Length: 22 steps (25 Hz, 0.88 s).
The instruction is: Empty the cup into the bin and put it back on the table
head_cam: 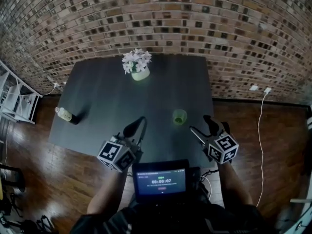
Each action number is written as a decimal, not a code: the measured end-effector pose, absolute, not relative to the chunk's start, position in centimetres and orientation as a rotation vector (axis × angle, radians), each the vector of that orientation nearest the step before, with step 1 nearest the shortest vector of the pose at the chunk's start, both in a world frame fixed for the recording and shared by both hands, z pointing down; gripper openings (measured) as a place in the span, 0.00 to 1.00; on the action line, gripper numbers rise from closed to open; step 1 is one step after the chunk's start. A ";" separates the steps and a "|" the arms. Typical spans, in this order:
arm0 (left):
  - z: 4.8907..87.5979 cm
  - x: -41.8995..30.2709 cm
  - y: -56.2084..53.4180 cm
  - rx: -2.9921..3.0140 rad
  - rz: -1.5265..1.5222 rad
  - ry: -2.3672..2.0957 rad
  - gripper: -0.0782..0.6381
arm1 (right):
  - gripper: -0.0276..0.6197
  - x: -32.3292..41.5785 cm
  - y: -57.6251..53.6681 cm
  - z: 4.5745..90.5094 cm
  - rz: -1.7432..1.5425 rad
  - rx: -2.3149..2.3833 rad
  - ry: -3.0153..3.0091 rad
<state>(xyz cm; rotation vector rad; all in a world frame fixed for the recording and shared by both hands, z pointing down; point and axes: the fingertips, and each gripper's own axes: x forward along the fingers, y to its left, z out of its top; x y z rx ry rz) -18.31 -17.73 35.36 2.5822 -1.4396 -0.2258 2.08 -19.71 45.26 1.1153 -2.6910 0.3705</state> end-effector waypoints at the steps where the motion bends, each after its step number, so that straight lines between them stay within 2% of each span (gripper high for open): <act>1: 35.4 -18.6 -18.0 2.589 -0.220 -1.434 0.10 | 0.62 1.7 -20.1 46.2 0.369 1.104 -2.675; 13: 40.0 -19.9 -21.4 2.538 -0.105 -1.425 0.10 | 0.63 -0.9 -23.8 52.6 0.375 1.079 -2.560; 22: 45.3 -18.2 -24.1 2.509 -0.006 -1.362 0.10 | 0.63 -2.0 -24.8 56.9 0.452 1.021 -2.518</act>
